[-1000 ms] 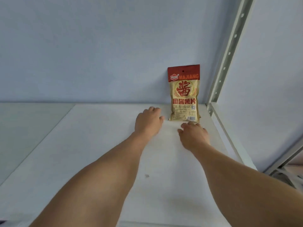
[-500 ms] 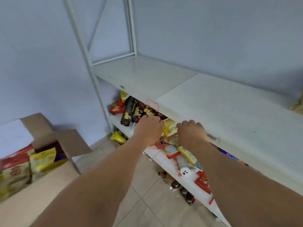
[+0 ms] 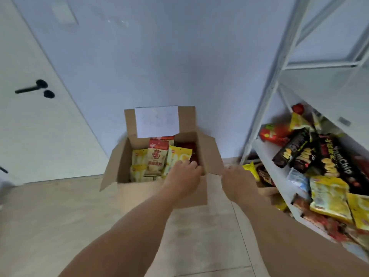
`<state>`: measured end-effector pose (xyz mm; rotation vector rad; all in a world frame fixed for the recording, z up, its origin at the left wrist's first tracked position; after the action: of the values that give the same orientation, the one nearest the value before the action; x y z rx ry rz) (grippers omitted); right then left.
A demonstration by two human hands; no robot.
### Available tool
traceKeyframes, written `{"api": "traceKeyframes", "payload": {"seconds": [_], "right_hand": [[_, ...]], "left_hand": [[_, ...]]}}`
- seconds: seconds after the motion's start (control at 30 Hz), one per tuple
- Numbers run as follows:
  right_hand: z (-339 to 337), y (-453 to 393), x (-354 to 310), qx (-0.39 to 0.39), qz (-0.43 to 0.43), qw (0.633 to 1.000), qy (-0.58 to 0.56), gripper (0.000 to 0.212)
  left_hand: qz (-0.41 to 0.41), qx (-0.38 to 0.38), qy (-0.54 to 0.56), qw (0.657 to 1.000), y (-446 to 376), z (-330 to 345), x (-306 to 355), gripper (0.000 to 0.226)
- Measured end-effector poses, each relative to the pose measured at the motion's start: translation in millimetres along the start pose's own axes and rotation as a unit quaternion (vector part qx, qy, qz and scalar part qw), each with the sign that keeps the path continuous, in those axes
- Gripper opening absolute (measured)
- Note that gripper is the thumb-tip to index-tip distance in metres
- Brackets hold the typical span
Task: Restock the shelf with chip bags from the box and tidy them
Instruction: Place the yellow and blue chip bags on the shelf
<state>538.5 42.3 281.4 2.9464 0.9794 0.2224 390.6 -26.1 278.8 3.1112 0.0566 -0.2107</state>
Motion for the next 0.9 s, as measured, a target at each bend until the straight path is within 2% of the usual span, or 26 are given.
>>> {"api": "traceKeyframes", "payload": {"seconds": [0.13,0.23,0.3,0.43,0.5,0.63,0.77,0.83,0.9], "right_hand": [[25,-92,-57,-0.034,-0.019,0.993,-0.116,0.024],[62,-162,-83,-0.09,0.016,0.971,-0.222,0.026],[94,-205,-95,-0.143,0.046,0.954,-0.258,0.033],[184,-269,-105,-0.28,0.122,0.907,-0.291,0.05],[230,-284,-109,-0.34,0.13,0.886,-0.286,0.051],[300,-305,-118,-0.433,0.09,0.871,-0.212,0.05],[350,-331,-120,-0.517,0.106,0.82,-0.221,0.062],[365,-341,-119,-0.522,0.144,0.795,-0.273,0.074],[378,-350,-118,-0.519,0.184,0.767,-0.331,0.09]], "left_hand": [[-0.103,-0.016,0.083,0.991,-14,49,-86,0.029],[-0.196,-0.03,0.188,0.962,-43,98,-141,0.033],[-0.268,-0.047,0.272,0.923,-68,138,-173,0.035],[-0.386,-0.081,0.44,0.807,-117,221,-219,0.047],[-0.408,-0.102,0.486,0.766,-136,260,-231,0.055],[-0.442,-0.173,0.539,0.696,-170,334,-245,0.067],[-0.428,-0.212,0.569,0.669,-211,397,-256,0.077],[-0.413,-0.222,0.582,0.664,-232,423,-260,0.075],[-0.41,-0.22,0.608,0.643,-250,443,-263,0.074]]}}
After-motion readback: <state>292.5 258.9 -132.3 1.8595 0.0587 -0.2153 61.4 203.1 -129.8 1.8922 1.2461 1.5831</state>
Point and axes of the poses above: each hand's wrist, its own y-axis away from the middle knuckle, its own z-axis out of the palm, x = y × z, the point moved 3 cm from there along -y, towards the middle knuckle, and after that the axes turned 3 degrees about y, right-handed, at the moved point
